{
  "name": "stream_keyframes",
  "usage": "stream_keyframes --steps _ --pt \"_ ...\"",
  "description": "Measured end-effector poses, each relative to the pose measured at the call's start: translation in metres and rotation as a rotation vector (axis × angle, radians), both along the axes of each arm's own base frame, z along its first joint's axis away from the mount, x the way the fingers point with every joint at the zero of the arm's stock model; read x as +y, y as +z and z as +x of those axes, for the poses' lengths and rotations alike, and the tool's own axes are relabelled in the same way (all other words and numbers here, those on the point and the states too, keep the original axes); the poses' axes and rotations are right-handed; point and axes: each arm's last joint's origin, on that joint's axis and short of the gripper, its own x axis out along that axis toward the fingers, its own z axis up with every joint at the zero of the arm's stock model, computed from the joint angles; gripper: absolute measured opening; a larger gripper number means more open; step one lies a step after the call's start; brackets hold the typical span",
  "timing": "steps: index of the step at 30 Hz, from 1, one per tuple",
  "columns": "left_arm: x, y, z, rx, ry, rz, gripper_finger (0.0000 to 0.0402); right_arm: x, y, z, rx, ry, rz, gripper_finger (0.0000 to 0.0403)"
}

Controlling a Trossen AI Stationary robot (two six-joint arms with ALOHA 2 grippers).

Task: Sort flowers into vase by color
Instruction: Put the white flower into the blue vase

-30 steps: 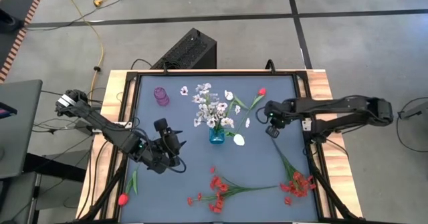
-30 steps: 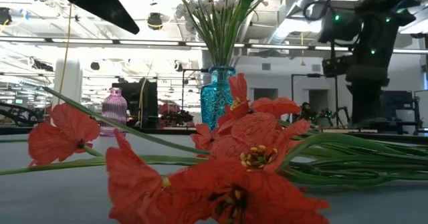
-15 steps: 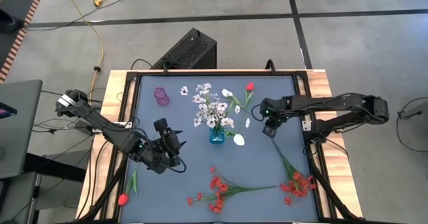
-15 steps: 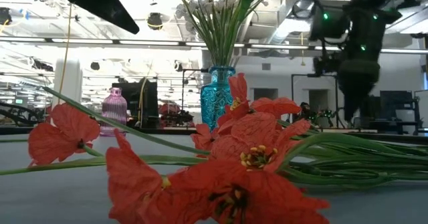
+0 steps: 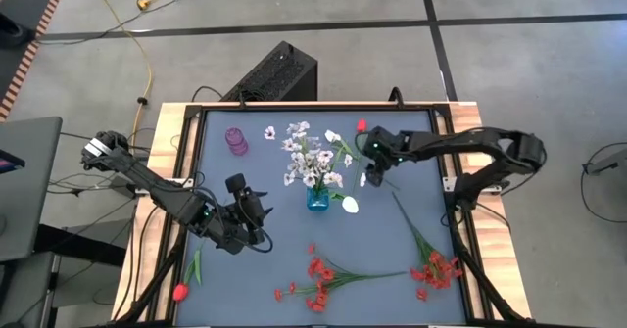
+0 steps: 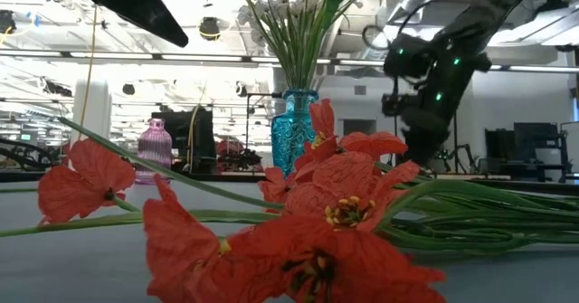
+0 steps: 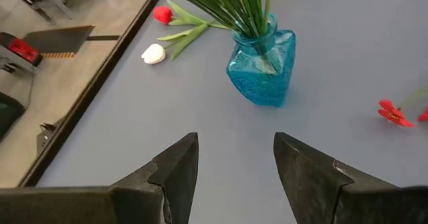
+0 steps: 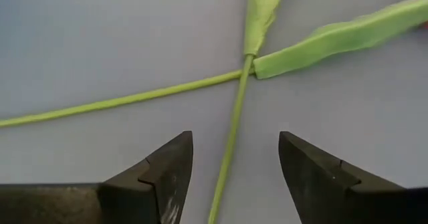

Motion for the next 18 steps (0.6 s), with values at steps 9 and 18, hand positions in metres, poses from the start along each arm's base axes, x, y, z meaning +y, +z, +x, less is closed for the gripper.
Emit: stream_keyframes --steps 9,18 --pt "0.000 0.000 0.000 0.000 0.000 0.008 0.0185 -0.011 -0.029 0.016 0.001 0.012 -0.028 0.0248" --pt "0.000 0.000 0.000 0.003 -0.002 0.014 0.0185 -0.009 -0.034 0.012 0.067 -0.003 -0.005 0.0120"
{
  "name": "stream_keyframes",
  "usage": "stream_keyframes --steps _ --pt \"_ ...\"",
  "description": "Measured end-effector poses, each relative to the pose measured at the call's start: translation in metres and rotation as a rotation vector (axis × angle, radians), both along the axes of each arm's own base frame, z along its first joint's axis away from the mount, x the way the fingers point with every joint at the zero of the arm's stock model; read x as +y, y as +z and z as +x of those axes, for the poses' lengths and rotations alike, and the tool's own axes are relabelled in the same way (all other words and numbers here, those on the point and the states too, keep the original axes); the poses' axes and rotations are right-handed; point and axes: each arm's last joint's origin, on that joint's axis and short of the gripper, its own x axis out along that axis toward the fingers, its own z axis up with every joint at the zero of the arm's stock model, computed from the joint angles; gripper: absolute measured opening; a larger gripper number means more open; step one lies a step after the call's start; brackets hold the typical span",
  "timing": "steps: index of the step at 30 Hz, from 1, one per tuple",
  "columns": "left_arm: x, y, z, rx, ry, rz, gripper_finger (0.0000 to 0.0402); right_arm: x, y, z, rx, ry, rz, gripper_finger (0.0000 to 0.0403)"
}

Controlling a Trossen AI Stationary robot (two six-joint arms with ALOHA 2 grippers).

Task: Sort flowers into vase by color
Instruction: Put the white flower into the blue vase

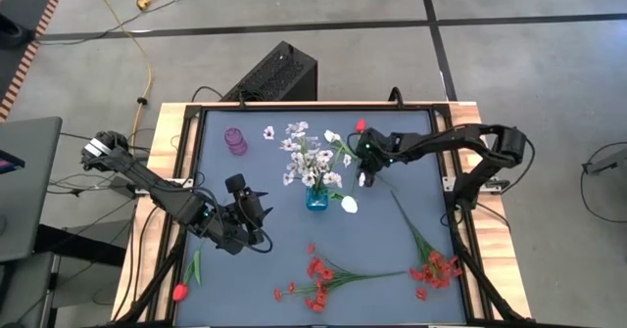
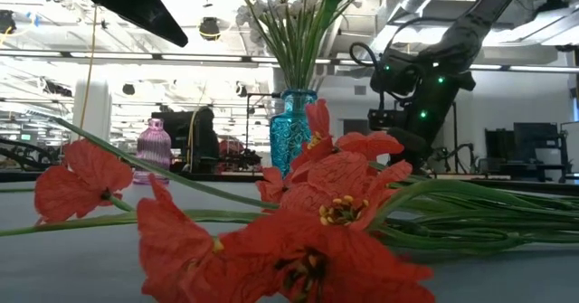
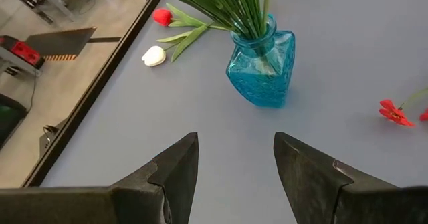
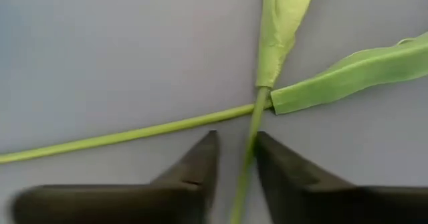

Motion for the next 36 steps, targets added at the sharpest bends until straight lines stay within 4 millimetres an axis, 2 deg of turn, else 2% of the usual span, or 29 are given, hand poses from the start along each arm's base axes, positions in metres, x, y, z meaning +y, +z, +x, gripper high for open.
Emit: stream_keyframes --steps 3,5,10,14,22,31,36 --pt "0.000 0.000 0.000 -0.005 0.008 0.012 0.0185 0.001 0.004 -0.002 -0.004 -0.017 0.007 0.0041" --pt "0.000 0.000 0.000 -0.005 0.008 0.012 0.0185 0.001 0.008 -0.003 -0.014 -0.014 0.001 0.0018" --pt "0.000 0.000 0.000 -0.008 0.011 0.004 0.0185 0.005 0.025 -0.012 -0.039 -0.023 -0.016 0.0033" --pt "0.000 0.000 0.000 -0.004 0.006 -0.014 0.0185 0.007 0.055 -0.016 -0.161 -0.019 -0.071 0.0018" --pt "0.000 0.000 0.000 -0.003 0.009 -0.014 0.0185 0.020 0.118 -0.039 -0.453 -0.031 -0.170 0.0022" --pt "0.000 0.000 0.000 -0.002 0.007 -0.010 0.0185 0.065 0.186 -0.069 -0.898 0.127 -0.267 0.0018" --pt "0.000 0.001 0.001 -0.002 -0.008 0.007 0.0185 0.096 0.205 -0.082 -1.170 0.313 -0.311 0.0017"
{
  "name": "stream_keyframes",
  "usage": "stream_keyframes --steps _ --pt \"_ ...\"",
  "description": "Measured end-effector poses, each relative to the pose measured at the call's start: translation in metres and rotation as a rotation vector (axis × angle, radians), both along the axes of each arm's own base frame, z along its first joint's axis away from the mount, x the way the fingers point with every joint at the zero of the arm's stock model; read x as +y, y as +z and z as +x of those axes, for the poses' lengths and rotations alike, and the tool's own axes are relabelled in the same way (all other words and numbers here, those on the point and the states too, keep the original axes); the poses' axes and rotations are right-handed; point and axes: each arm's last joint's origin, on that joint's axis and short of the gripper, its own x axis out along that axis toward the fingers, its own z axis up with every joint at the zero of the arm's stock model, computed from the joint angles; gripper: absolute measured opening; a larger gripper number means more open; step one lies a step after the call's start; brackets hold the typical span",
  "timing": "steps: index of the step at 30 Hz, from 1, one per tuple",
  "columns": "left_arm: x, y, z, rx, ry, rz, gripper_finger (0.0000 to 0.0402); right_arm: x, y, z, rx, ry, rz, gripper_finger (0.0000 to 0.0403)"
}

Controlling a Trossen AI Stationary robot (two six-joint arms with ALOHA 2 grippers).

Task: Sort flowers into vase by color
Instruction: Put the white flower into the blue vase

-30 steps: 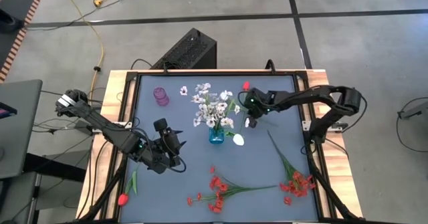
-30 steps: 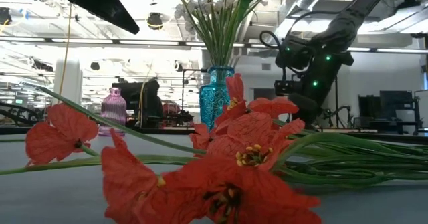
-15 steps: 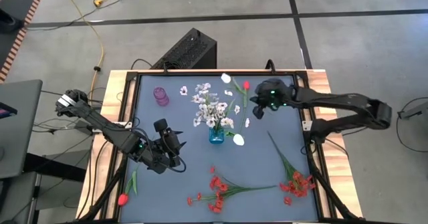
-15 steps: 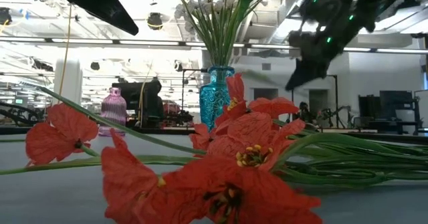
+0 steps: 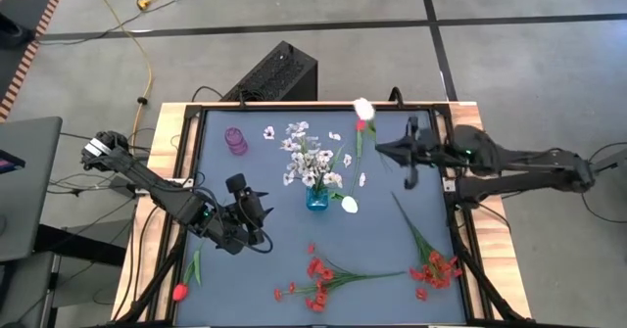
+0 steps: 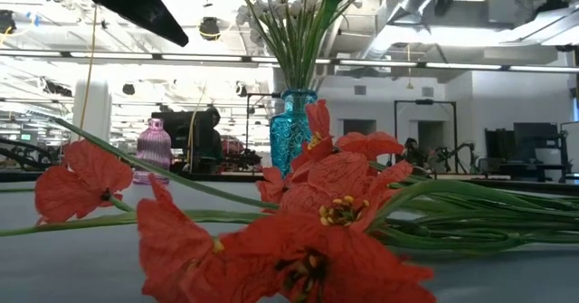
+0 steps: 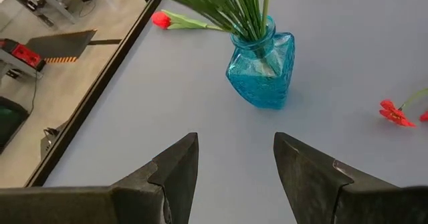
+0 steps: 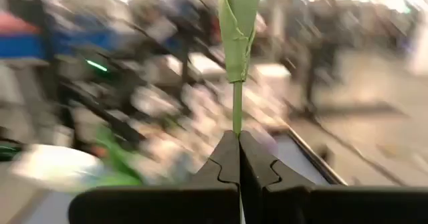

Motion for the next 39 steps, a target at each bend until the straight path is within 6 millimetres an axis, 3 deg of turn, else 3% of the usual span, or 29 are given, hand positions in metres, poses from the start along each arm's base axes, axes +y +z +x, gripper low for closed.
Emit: stream_keyframes --steps 4,12,19,23,26,30,39 --pt "-0.003 0.003 0.004 -0.030 -0.036 -0.001 0.0185 0.024 0.004 -0.006 -0.106 0.197 -0.030 0.0017" --pt "-0.019 0.018 0.021 -0.149 -0.292 -0.062 0.0185 0.079 -0.006 -0.004 -0.039 0.538 -0.024 0.0017" --pt "-0.029 0.008 0.024 -0.487 -0.630 -0.137 0.0185 0.135 -0.041 0.024 0.098 0.554 -0.083 0.0017" --pt "-0.026 -0.005 0.017 -0.591 -0.657 -0.157 0.0185 0.155 -0.062 0.044 0.115 0.552 -0.091 0.0020" --pt "-0.028 -0.017 0.023 -0.584 -0.627 -0.166 0.0185 0.162 -0.078 0.063 0.091 0.532 -0.097 0.0018" --pt "-0.041 -0.038 0.044 -0.563 -0.651 -0.133 0.0185 0.162 -0.096 0.085 0.051 0.488 -0.088 0.0018" --pt "-0.052 -0.056 0.088 -0.591 -0.578 -0.051 0.0185 0.157 -0.132 0.112 0.038 0.430 -0.076 0.0018"
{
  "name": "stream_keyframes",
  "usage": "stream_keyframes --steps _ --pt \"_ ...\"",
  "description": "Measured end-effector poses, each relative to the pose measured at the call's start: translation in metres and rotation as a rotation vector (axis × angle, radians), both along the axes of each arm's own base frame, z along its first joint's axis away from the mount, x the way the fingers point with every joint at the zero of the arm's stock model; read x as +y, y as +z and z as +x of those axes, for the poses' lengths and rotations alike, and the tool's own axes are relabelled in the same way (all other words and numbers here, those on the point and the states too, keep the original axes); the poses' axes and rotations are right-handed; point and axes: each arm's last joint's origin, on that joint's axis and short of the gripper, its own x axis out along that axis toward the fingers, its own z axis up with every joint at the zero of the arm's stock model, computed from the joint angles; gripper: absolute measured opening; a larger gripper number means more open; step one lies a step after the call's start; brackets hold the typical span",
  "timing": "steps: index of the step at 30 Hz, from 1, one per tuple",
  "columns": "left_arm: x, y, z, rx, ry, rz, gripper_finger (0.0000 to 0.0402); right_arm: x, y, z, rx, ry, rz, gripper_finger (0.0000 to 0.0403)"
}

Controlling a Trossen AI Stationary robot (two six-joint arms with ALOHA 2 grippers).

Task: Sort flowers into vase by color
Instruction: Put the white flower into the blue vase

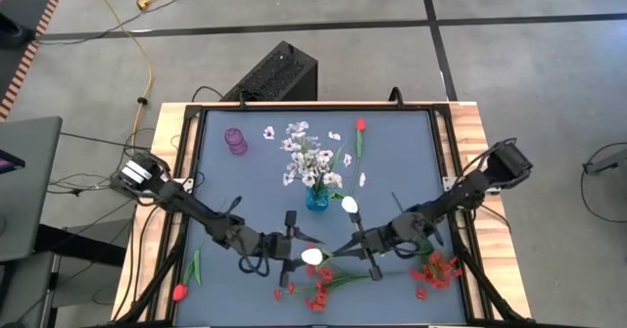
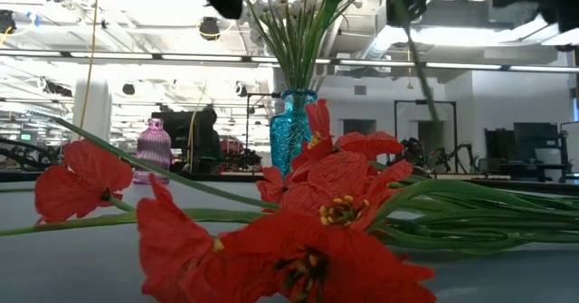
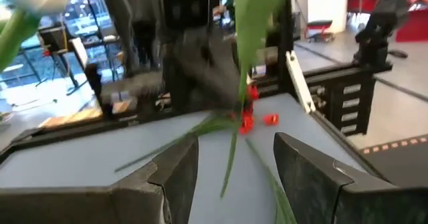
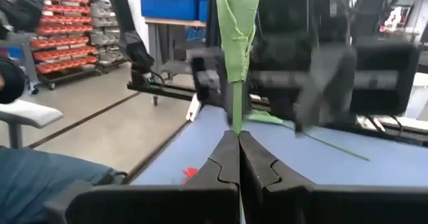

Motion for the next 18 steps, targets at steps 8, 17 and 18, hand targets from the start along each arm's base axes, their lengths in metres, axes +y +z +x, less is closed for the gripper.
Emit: stream_keyframes --steps 8,17,18 --pt "0.002 0.015 0.009 -0.077 0.007 0.003 0.0185 -0.005 -0.011 0.008 0.000 -0.029 -0.001 0.0018" --pt "0.008 0.017 0.014 -0.082 -0.006 -0.030 0.0181 -0.015 -0.009 0.013 -0.018 -0.063 0.007 0.0018" --pt "0.009 0.017 0.014 -0.082 -0.004 -0.034 0.0175 -0.016 -0.007 0.015 -0.025 -0.068 0.010 0.0018"
